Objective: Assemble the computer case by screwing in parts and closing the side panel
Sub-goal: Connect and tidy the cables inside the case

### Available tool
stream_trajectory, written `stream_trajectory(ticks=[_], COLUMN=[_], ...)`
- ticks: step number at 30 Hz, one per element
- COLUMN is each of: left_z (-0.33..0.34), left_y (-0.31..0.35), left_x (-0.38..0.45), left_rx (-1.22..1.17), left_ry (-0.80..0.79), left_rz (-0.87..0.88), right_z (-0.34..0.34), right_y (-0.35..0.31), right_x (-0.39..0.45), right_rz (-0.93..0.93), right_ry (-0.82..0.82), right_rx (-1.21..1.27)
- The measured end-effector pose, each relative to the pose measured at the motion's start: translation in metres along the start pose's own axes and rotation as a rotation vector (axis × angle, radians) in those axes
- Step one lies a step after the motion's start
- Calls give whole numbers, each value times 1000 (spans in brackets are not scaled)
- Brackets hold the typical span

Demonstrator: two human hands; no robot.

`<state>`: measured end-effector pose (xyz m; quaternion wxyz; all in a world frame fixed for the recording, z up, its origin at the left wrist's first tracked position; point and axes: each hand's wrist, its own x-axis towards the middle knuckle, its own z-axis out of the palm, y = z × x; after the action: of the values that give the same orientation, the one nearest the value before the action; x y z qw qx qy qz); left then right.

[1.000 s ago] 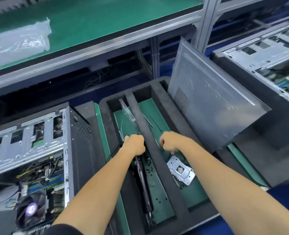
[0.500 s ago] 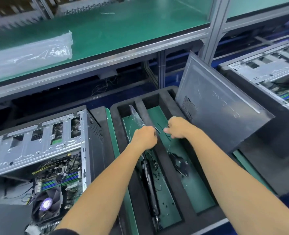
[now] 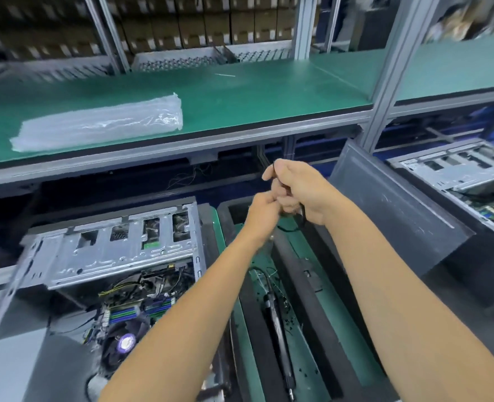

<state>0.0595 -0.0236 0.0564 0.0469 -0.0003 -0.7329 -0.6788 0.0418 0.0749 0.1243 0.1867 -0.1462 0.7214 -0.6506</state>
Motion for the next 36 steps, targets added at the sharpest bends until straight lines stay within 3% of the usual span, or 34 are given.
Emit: stream_trajectory(ticks=[3,6,10,13,20,27,29,36], left_z=[-40,-88,-162,-210,-237,-244,-247,-265], left_y=[20,32,18,-3,-42,-49,-47,-52], left_x=[-15,-35,-66,-89,-118,-127,-126,-134], left_rx=[-130,-240,-214,-254,-201,294,350,87], left_ry=[114,212,271,345,151,-377,-408,-261], left_rz=[0,-11,-46,-80,-241,-218,-179,-131], right_z=[43,93,161,200,235,211,209,206], right_y=[-20,-29,-14,11,56,64,65,70], right_x=[7,17,26,29,32,43,45,47], right_rz=[-19,-16,33,27,43,56,66,23], right_ry=[-84,-149,-157,-111,22,190,236,419], right_rx=[313,465,499,345,77,409,469,425])
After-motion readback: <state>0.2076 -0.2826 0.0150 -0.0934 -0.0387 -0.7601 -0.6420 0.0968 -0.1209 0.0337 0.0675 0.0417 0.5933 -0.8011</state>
